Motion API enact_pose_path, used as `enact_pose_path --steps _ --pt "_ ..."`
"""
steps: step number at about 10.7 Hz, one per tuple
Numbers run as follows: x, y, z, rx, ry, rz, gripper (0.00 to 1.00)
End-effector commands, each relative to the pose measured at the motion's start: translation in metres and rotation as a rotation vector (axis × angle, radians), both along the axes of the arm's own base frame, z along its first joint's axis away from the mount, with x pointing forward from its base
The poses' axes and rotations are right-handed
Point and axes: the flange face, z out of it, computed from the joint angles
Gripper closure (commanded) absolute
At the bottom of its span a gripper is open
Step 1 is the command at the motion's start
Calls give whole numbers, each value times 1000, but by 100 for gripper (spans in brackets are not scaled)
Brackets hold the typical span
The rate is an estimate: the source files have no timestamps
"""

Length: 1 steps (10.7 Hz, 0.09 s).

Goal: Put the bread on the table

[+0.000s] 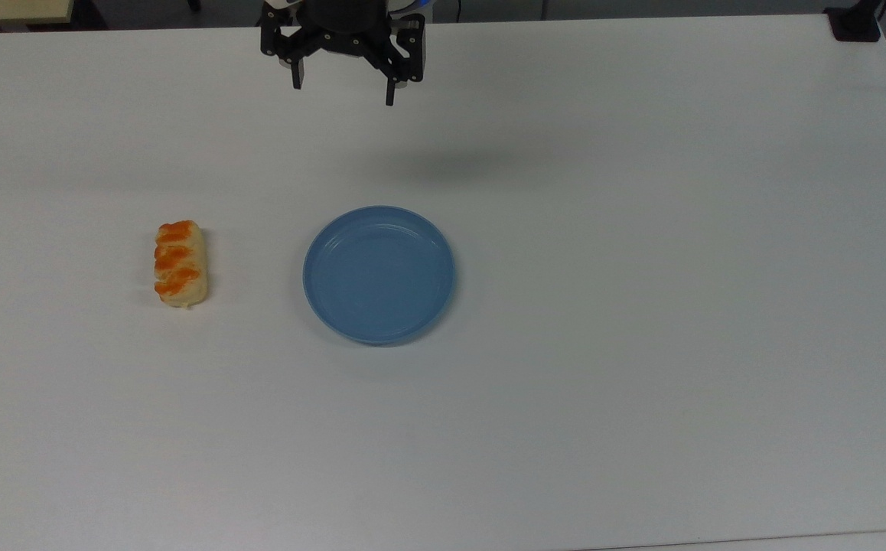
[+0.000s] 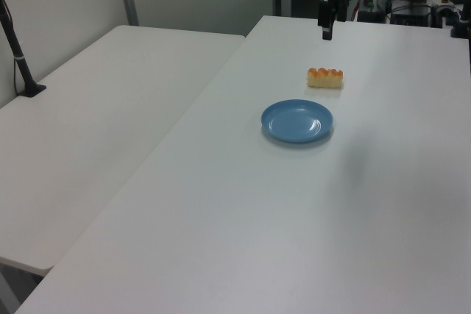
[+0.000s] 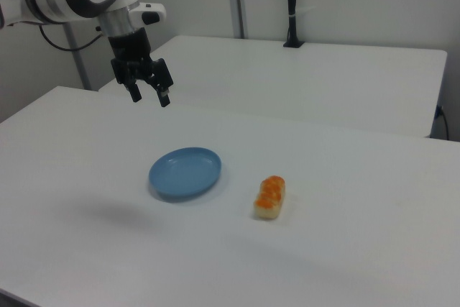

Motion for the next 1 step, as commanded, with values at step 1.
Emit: enact_pose_path --steps 1 --pt "-13 -1 5 8 2 -11 0"
